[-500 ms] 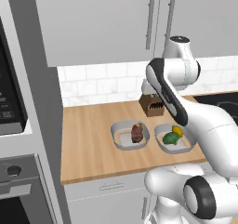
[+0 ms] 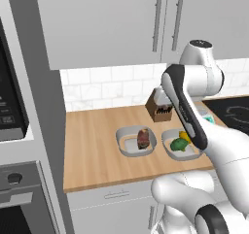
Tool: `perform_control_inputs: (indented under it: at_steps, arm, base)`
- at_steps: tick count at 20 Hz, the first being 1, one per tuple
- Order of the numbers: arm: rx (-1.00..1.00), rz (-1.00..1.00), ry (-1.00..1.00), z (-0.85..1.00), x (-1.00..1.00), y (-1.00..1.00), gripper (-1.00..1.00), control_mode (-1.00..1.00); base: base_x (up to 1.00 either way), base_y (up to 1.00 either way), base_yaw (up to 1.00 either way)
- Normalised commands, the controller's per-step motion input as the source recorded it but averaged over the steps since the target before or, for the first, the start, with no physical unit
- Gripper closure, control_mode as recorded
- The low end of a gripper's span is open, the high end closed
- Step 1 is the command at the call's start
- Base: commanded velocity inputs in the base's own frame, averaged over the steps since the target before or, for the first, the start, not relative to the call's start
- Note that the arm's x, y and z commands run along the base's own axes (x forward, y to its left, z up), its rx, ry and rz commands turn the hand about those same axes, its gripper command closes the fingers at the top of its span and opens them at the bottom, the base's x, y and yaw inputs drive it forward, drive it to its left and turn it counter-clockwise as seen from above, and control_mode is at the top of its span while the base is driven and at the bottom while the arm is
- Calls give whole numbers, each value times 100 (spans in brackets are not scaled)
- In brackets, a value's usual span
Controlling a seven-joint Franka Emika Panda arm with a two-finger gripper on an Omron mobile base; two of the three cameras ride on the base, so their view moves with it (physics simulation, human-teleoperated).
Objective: Take the meat container that has the steak and place it on the second highest rack of the freezer. Then take the vegetable container that has the broccoli and lemon and place it on the highest rack of the freezer.
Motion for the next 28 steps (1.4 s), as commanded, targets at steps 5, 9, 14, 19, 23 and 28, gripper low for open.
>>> perform_control_inputs:
  at_steps: [5,9,14,19,23,28]
  arm:
    - [11,-12,7,-28,-66,-53,-100,-100]
    - [7,-25,16,-70,-5,-91,-100,-100]
    - [2,-29,11,-98,15,-88,-100,-100]
    - [4,-40,8,-81,35,-42,-100,-100]
    - [8,-45,12,-47,50,-33,-100,-100]
    - [9,-36,13,-26,54,-49,-100,-100]
  base:
    - [0,0,0]
    - [0,0,0]
    - [0,0,0]
    - [0,0,0]
    - [0,0,0]
    - [0,0,0]
